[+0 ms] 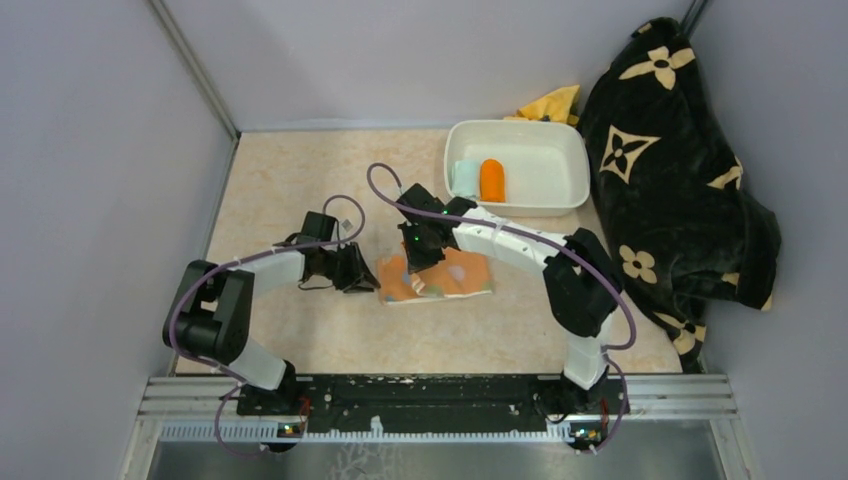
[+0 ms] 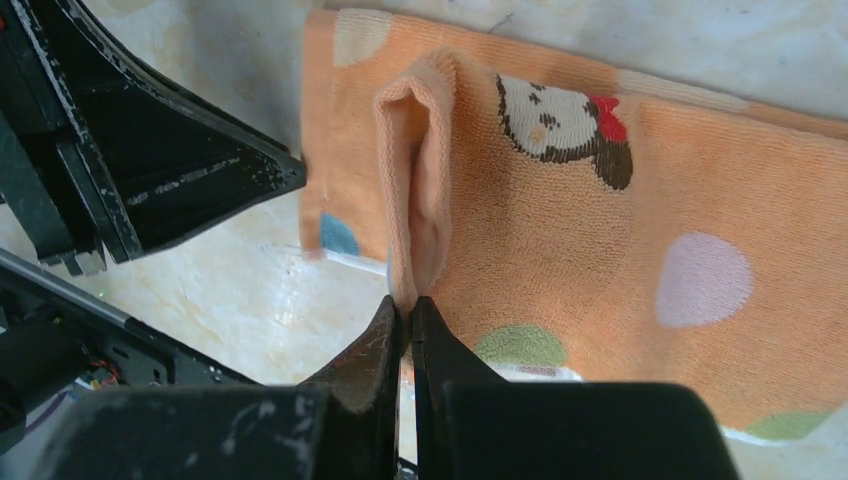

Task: Roll the towels
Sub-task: Fold the towel at the center of the board.

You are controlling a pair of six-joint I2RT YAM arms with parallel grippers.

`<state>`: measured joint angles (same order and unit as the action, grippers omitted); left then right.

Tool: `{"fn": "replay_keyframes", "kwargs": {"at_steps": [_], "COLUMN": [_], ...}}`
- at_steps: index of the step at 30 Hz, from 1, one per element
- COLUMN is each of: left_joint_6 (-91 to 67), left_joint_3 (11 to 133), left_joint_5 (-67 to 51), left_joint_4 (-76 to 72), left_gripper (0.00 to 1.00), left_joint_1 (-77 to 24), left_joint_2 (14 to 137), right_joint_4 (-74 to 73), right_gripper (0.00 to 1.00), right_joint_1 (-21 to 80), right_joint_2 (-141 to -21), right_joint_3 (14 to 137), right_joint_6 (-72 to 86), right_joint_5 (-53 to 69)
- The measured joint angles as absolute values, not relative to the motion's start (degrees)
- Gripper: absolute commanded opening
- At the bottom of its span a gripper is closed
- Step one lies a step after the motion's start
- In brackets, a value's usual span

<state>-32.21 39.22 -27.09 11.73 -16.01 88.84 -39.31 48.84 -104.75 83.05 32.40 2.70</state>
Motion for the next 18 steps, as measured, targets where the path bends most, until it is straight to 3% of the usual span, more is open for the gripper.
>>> {"fn": "replay_keyframes", "kwargs": {"at_steps": [18], "left_joint_6": [-32.80], "left_joint_3": [39.16], "left_joint_5": [-27.07], "left_joint_4": [9.50], "left_gripper": [0.20], "left_joint_1": [-18.24], "left_joint_2": [90.08], "right_joint_4": [-37.12], "right_gripper": [0.00], "right_joint_1": [51.75], "right_joint_2": [-114.13], "right_joint_3": [88.38], "right_joint_6": [39.62], "right_joint_5": [3.20]}}
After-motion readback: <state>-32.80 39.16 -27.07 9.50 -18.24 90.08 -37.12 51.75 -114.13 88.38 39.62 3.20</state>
